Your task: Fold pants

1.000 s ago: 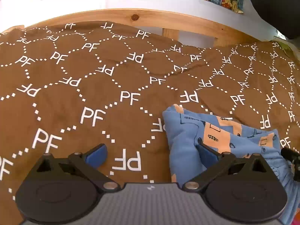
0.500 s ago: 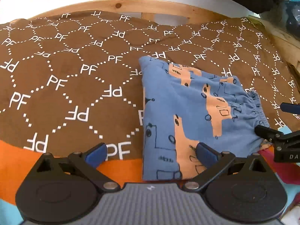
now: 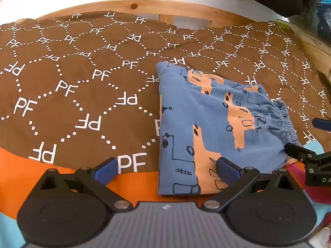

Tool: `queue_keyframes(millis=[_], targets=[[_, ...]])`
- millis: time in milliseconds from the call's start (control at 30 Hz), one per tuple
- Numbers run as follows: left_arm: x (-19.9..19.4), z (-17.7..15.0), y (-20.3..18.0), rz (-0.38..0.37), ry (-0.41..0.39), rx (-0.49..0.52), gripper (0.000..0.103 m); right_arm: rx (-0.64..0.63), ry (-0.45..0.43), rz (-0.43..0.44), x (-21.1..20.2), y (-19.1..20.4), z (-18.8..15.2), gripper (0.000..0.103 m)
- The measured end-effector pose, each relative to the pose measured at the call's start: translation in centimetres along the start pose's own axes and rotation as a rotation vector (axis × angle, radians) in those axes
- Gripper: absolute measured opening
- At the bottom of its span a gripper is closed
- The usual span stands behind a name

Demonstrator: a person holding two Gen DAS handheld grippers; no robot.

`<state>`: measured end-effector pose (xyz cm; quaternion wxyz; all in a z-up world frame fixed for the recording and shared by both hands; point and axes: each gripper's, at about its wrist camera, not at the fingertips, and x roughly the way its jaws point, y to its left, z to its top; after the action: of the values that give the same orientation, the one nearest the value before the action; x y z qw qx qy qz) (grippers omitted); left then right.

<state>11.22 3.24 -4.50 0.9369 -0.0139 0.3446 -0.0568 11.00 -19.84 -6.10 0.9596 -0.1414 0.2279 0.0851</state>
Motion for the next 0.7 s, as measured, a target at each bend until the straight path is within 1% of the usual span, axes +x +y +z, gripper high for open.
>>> queue_keyframes(millis=[167, 267, 333, 433, 500, 567, 633, 700], targets=[[-0.7, -0.5, 0.2, -0.009, 0.000, 0.004, 0.103, 0.009, -0.008, 0.007, -0.5, 0.1, -0.6, 0.102], [-1.4, -0.7, 0.4, -0.033, 0.012, -0.006, 0.103, 0.016, -0.018, 0.006, -0.9, 0.0, -0.7, 0.102], [-2.2, -0.7, 0.7, -0.069, 0.018, -0.029, 0.103, 0.021, -0.013, -0.006, -1.0, -0.2, -0.7, 0.102], [-3.9, -1.1, 1.3, -0.171, -0.035, -0.099, 0.103, 0.037, 0.037, -0.014, -0.9, -0.8, -1.2, 0.102], [-4.4, -1.1, 1.3, -0.193, -0.045, -0.115, 0.103, 0.084, 0.043, 0.003, -0.9, -1.7, -1.3, 0.102], [-4.3, -0.8, 1.3, -0.201, -0.039, -0.111, 0.103, 0.148, 0.029, 0.038, -1.1, -3.0, -1.1, 0.102], [-3.7, -0.4, 1.5, -0.192, -0.037, -0.107, 0.103, 0.200, 0.019, 0.091, -0.9, -4.3, -0.8, 0.102], [-2.9, 0.4, 1.8, -0.164, -0.024, -0.104, 0.103, 0.221, 0.018, 0.098, -0.4, -5.2, -0.4, 0.102]])
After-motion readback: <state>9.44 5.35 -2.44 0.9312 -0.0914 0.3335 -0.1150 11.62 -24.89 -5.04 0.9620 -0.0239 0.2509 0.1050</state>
